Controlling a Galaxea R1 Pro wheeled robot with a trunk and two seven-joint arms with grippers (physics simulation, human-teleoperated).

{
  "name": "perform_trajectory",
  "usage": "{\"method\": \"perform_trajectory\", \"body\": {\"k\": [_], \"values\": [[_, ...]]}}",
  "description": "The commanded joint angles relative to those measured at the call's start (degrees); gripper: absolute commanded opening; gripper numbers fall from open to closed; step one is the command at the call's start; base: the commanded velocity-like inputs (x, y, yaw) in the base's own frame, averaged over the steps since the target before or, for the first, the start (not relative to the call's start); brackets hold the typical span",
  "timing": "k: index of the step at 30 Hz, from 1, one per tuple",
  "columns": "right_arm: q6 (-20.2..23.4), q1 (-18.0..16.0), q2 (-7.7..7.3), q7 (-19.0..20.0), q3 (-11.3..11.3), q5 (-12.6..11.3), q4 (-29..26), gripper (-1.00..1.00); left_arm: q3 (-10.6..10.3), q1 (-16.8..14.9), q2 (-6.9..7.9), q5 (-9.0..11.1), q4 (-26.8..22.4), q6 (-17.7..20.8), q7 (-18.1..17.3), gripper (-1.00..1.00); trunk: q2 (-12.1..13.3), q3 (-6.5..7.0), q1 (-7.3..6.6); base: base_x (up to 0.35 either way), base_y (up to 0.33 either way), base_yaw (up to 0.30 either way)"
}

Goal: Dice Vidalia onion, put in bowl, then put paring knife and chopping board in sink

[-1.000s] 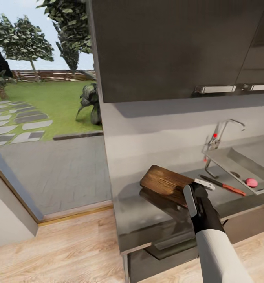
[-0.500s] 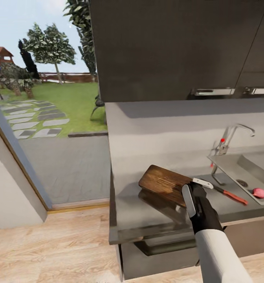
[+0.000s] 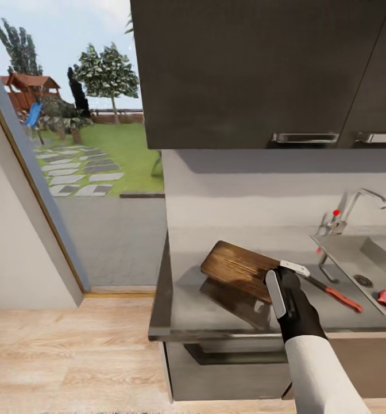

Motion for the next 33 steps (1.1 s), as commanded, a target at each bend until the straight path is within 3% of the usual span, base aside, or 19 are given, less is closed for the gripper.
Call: {"method": "perform_trajectory", "body": {"k": [1,7,11,24,29,33], "values": [[0.1,0.0,0.01,-0.4,0.0,-0.6,0.0,-1.0,0.0,0.0,0.0,0.0,-0.1,0.0,0.0,1.0,-0.1,-0.06,0.03,-0.101,-0.314,0.246],[0.0,0.0,-0.39,1.6,4.8,-0.6,0.3,-1.0,0.0,0.0,0.0,0.0,-0.1,0.0,0.0,1.0,-0.1,0.26,0.03,-0.101,-0.314,0.246],[0.0,0.0,-0.61,3.3,6.5,-0.5,0.5,-1.0,0.0,0.0,0.0,0.0,-0.1,0.0,0.0,1.0,-0.1,0.46,0.03,-0.101,-0.314,0.229],[0.0,0.0,-1.61,6.0,8.1,-0.4,3.2,-1.0,0.1,0.0,0.08,0.0,-0.1,0.0,0.0,1.0,-0.1,0.54,0.03,-0.095,-0.312,0.077],[-0.1,0.0,-2.63,12.9,8.2,0.1,5.1,-1.0,0.1,0.0,0.08,0.0,-0.1,0.0,0.0,1.0,-0.1,0.54,0.03,-0.014,-0.17,0.001],[-0.1,0.0,-4.86,21.0,9.5,1.3,6.9,-1.0,0.1,0.0,0.15,0.0,-0.2,0.0,0.0,1.0,-0.1,0.54,0.03,-0.002,-0.029,0.0]]}}
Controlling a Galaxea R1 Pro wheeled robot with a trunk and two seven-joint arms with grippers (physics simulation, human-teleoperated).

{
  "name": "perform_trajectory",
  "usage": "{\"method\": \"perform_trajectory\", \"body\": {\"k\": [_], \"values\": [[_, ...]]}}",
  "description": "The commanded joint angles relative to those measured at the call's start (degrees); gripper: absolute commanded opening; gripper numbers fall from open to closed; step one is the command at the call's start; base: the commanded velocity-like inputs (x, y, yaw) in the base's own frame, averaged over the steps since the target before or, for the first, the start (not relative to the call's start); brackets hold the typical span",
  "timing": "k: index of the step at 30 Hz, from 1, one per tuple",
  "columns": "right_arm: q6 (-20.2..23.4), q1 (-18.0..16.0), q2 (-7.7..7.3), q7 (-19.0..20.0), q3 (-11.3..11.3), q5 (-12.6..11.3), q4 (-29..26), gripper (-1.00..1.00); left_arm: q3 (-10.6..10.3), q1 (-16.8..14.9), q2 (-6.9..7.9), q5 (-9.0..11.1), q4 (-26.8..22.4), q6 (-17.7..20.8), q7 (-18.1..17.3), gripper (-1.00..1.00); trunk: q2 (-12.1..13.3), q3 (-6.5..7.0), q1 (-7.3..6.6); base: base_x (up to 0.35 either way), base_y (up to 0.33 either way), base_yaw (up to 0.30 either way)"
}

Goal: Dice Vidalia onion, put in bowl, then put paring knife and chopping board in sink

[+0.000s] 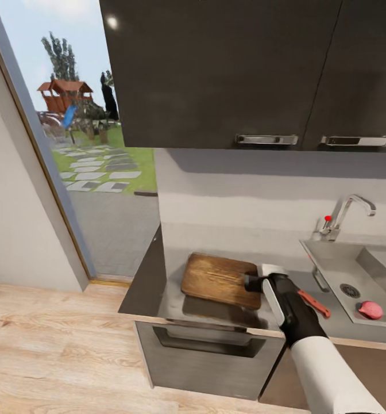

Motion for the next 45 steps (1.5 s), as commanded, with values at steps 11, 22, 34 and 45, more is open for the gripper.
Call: {"method": "perform_trajectory", "body": {"k": [11,22,34,45], "values": [[0.1,-0.1,-2.27,6.6,3.0,0.7,0.6,-1.0,0.0,0.0,0.03,0.0,-0.1,0.0,0.0,1.0,-0.1,-0.1,0.04,0.0,-0.002,0.0],[0.1,-0.1,-2.31,6.5,3.0,1.0,0.9,-1.0,0.0,-0.1,0.16,0.1,0.0,0.1,0.1,1.0,-0.1,-0.1,0.04,0.05,0.0,0.0],[0.1,-0.1,-2.41,6.4,3.0,5.1,2.9,-1.0,0.0,-0.1,0.21,0.1,-0.1,0.1,0.0,1.0,-0.1,-0.1,0.04,0.007,0.0,0.0],[0.1,-0.1,-2.39,6.4,2.9,6.3,3.0,-1.0,0.0,-0.1,0.21,0.1,-0.1,0.1,0.0,1.0,-0.1,-0.1,0.04,0.056,-0.062,0.0]]}}
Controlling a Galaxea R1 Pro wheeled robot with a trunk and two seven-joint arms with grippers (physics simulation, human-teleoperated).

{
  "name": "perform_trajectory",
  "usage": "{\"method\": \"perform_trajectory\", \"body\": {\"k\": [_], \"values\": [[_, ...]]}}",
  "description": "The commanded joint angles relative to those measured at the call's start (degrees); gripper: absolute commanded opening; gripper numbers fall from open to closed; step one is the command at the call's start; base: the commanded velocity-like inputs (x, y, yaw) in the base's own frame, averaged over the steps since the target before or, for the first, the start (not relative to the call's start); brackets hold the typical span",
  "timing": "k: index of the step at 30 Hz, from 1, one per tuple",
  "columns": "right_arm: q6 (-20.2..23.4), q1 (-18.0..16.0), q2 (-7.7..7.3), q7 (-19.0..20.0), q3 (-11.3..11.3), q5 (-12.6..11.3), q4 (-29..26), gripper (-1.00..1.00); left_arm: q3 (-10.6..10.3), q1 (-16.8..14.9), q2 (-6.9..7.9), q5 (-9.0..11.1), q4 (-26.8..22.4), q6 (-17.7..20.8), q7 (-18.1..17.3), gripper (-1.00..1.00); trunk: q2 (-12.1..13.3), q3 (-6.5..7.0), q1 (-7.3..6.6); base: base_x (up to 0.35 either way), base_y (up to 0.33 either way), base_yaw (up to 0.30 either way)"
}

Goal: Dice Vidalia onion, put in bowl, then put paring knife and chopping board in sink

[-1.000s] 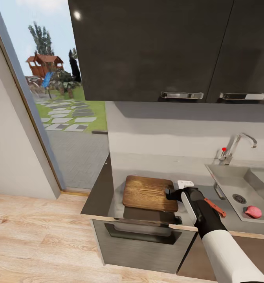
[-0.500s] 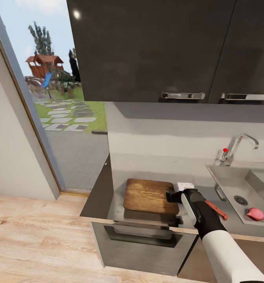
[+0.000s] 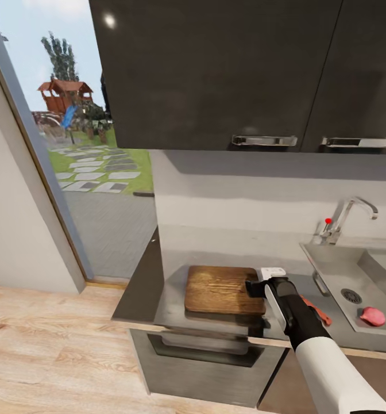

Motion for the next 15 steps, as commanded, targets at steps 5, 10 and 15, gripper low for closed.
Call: {"method": "perform_trajectory", "body": {"k": [5,10,15], "values": [[0.3,0.0,0.01,-0.3,0.1,-0.3,-0.1,-1.0,0.0,0.0,0.01,0.0,-0.1,0.0,0.0,1.0,-0.1,-0.11,0.04,0.005,-0.006,0.0],[0.2,0.0,0.19,-0.5,0.1,-0.3,0.5,-1.0,0.0,0.0,0.01,0.0,-0.1,0.0,0.0,1.0,-0.1,-0.11,0.04,0.0,0.0,0.0],[0.1,0.0,0.35,-0.5,0.0,-0.2,1.9,-1.0,0.0,0.0,0.01,0.0,-0.1,0.0,0.0,1.0,-0.1,-0.11,0.04,0.0,0.0,0.0]]}}
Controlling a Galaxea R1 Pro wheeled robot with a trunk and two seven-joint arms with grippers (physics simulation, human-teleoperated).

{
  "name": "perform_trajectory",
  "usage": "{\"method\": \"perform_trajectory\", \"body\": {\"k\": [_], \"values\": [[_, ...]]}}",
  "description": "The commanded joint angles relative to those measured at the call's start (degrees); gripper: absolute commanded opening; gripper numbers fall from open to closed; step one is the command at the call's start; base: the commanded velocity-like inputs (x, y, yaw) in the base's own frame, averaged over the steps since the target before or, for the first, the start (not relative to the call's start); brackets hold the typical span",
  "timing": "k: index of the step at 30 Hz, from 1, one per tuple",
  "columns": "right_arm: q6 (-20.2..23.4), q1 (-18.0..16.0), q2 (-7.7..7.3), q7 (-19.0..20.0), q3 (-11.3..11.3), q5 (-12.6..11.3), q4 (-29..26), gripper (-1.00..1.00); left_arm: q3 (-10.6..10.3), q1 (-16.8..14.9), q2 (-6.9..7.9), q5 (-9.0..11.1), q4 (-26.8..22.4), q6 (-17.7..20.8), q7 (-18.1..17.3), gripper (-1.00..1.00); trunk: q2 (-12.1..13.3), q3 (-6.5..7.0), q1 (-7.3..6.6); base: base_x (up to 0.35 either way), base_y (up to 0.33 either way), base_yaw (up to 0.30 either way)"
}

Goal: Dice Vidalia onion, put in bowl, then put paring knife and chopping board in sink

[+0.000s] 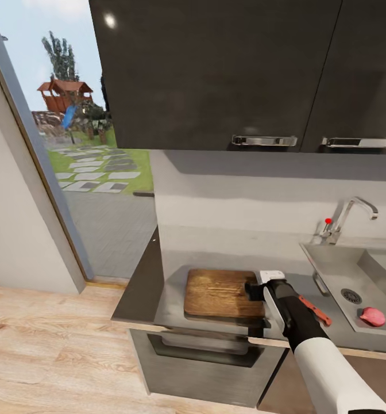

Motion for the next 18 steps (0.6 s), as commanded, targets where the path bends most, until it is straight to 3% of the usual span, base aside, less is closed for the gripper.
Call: {"method": "perform_trajectory", "body": {"k": [1,18], "values": [[0.3,0.0,-0.05,-0.3,0.1,-0.2,0.0,-1.0,0.0,0.0,0.01,0.0,-0.1,0.0,0.0,1.0,-0.1,-0.11,0.04,0.0,0.0,0.0],[0.2,0.0,-0.3,-0.3,-0.2,-0.2,0.2,-1.0,0.0,0.0,0.16,0.0,-0.1,-0.1,0.0,1.0,-0.1,-0.11,0.04,0.016,0.017,0.0]]}}
